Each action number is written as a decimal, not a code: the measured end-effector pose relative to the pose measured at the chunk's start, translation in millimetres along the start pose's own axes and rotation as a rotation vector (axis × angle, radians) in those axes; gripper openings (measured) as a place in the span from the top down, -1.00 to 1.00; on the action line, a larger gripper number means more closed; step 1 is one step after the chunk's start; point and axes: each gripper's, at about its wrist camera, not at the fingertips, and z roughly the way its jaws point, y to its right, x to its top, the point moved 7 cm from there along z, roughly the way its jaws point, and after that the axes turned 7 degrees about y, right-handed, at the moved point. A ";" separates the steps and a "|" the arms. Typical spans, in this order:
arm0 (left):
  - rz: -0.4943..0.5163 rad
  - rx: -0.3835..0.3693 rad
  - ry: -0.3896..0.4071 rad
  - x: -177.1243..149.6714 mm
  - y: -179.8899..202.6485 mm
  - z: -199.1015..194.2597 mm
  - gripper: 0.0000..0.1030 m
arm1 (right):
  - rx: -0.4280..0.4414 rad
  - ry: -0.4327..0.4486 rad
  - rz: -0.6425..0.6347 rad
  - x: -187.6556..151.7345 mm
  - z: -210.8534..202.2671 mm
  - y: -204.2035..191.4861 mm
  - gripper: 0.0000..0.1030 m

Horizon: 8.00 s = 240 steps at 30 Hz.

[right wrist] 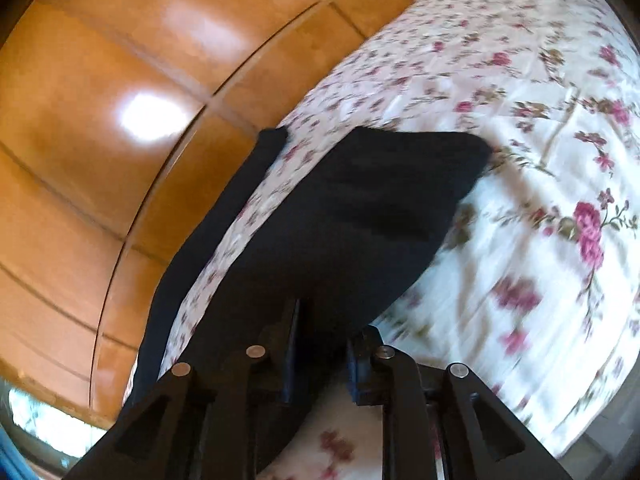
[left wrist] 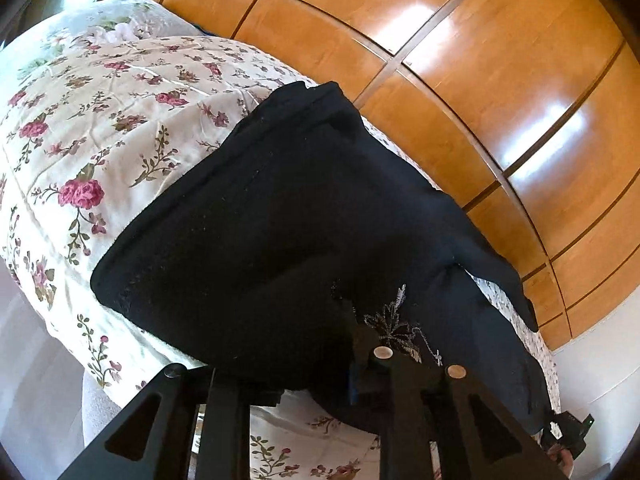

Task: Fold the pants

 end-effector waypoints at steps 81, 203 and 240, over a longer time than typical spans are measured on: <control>0.054 -0.005 -0.042 282.1 76.3 170.8 0.86 | 0.077 -0.206 -0.680 -126.7 122.5 -204.0 -0.10; -0.326 -0.256 0.120 93.0 -23.0 -32.4 0.82 | 0.394 -0.263 -0.528 -101.1 20.0 -273.9 0.81; -0.378 -0.274 0.082 65.1 -15.6 -65.7 0.16 | 0.418 -0.464 -0.412 -217.2 13.8 -208.8 -0.02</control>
